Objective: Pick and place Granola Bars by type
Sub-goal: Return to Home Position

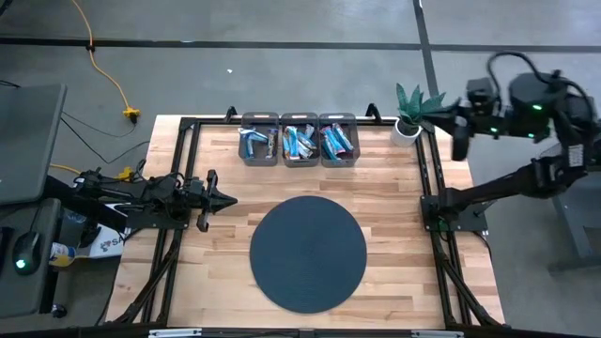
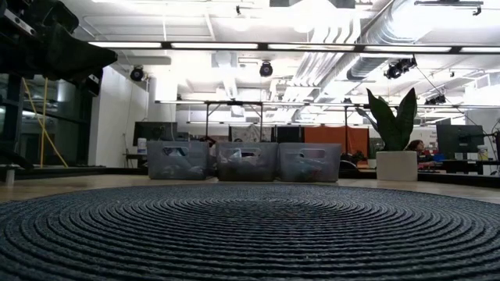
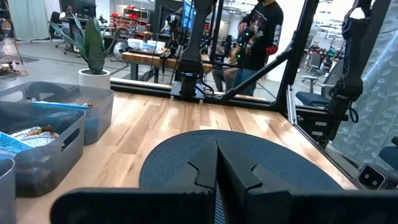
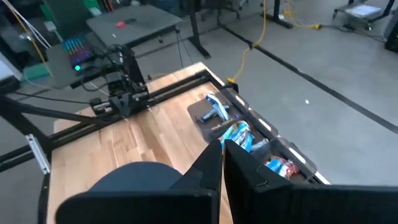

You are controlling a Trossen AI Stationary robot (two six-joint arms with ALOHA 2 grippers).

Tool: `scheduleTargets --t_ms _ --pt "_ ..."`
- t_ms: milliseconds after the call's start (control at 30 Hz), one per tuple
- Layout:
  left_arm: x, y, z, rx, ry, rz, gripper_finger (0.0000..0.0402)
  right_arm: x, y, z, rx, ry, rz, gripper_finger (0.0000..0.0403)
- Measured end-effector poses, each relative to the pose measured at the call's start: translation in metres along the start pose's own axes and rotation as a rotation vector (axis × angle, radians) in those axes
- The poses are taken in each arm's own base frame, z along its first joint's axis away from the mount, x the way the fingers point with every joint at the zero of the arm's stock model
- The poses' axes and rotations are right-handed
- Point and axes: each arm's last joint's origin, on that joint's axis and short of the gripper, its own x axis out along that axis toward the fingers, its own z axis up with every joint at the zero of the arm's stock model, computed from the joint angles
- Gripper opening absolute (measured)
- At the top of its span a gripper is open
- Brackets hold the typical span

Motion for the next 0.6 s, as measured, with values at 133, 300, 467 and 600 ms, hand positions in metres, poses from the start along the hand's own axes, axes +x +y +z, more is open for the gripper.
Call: scheduleTargets --t_ms 133,300,467,600 --pt "0.0 0.0 0.0 0.0 0.0 0.0 0.0001 -0.018 -0.008 -0.021 0.0 -0.05 0.04 0.0" --pt "0.0 0.0 0.0 0.0 0.0 0.0 0.0001 -0.021 -0.021 -0.068 0.02 -0.165 0.154 0.0" --pt "0.0 0.0 0.0 0.0 0.0 0.0 0.0001 -0.017 -0.036 -0.123 0.063 -0.314 0.239 0.0" --pt "0.0 0.0 0.0 0.0 0.0 0.0 0.0001 -0.014 -0.048 -0.161 0.086 -0.418 0.259 0.0"
